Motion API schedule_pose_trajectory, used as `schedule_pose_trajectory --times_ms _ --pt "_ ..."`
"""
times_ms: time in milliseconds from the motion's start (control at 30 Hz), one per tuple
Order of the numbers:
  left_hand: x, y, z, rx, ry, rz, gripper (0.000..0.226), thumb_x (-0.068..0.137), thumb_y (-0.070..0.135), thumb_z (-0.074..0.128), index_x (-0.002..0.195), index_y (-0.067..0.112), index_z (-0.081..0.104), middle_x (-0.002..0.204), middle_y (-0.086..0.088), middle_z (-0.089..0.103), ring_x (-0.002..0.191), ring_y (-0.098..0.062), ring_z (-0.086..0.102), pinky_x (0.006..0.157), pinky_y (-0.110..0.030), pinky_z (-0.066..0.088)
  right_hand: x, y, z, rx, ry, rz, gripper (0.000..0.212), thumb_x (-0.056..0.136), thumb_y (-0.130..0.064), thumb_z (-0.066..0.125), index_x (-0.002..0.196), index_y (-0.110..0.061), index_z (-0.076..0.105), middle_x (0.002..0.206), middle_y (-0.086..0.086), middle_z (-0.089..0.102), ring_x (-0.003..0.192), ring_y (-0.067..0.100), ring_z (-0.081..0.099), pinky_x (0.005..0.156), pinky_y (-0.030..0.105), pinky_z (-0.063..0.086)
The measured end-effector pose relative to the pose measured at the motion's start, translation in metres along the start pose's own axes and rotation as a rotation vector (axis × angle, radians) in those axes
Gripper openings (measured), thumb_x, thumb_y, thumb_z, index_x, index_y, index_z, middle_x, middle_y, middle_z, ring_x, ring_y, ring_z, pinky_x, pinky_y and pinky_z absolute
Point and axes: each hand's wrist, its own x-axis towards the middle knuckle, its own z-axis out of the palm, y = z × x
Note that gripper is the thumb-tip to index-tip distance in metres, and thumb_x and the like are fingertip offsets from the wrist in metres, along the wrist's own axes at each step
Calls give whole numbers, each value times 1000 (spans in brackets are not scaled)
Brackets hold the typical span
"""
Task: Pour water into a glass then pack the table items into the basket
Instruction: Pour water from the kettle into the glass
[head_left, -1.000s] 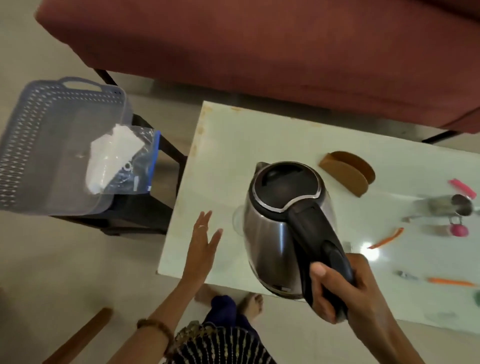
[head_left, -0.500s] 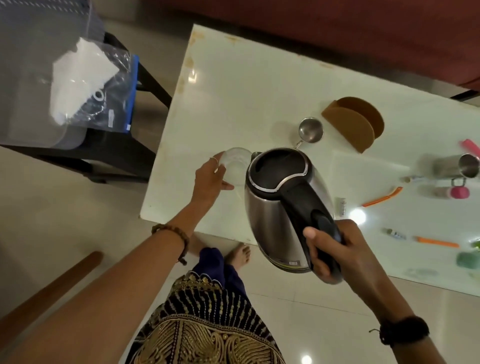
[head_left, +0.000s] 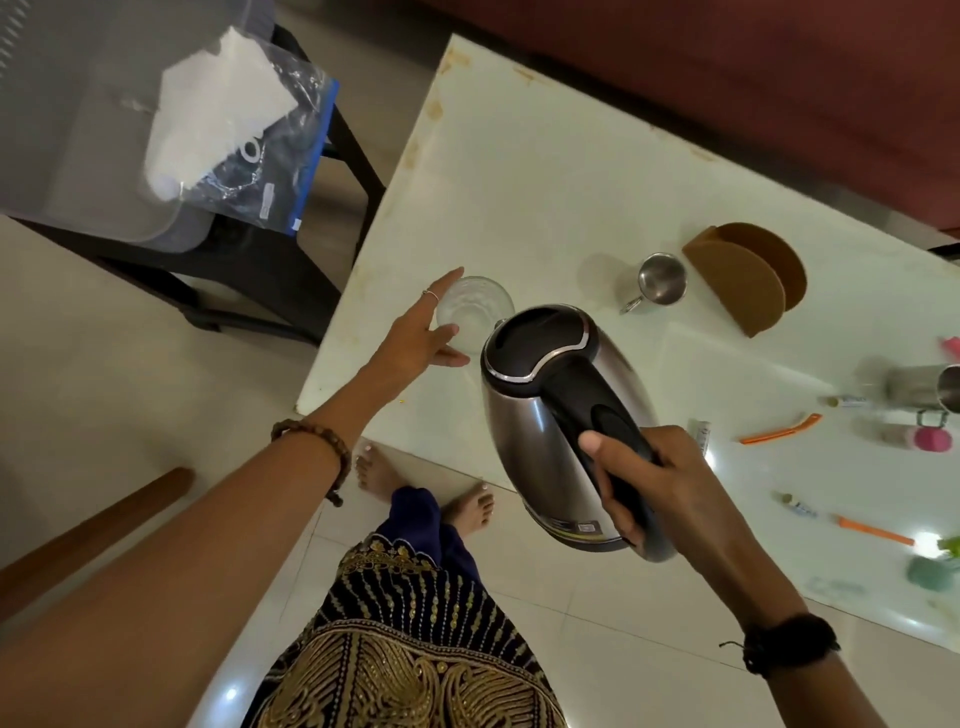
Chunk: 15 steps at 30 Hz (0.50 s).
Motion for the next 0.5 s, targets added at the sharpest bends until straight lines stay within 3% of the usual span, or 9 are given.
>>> schedule_pose_trajectory --times_ms 67,133,233,300,367,500 --pt "3 -2 -5 11 -51 -48 70 89 4 55 146 28 20 152 0 21 77 -2 67 68 -13 54 3 -5 2 8 -5 6 57 80 -49 58 46 -4 52 34 1 45 31 14 43 44 19 42" --pt "5 -3 -8 85 -75 -57 78 86 3 60 146 29 18 154 1 19 84 7 64 69 -8 51 6 -14 4 28 -6 30 53 79 -47 57 46 -6 51 34 2 44 30 15 41 42 20 41" --pt "5 -1 -14 242 -94 -7 85 81 7 68 146 29 18 154 4 23 115 -5 46 74 -2 46 12 -26 6 178 -30 136 50 91 -29 52 48 -4 48 29 -1 44 24 12 40 36 16 40" --pt "9 -3 -18 296 -92 10 86 78 5 70 145 28 21 152 3 26 127 -15 39 82 -11 48 13 -31 5 177 -11 166 49 92 -27 52 48 -5 49 30 -1 44 24 12 39 37 18 40" --pt "11 -4 -20 328 -70 15 85 77 3 71 144 27 24 150 2 30 131 -18 36 87 -19 47 14 -34 7 102 20 135 48 88 -33 56 46 -9 51 32 1 44 27 15 38 42 24 39" --pt "12 -5 -19 324 -42 12 84 75 2 72 143 26 28 148 3 34 131 -17 37 84 -15 45 16 -40 7 97 12 177 51 87 -36 57 42 -14 53 33 0 45 27 15 39 41 24 37"
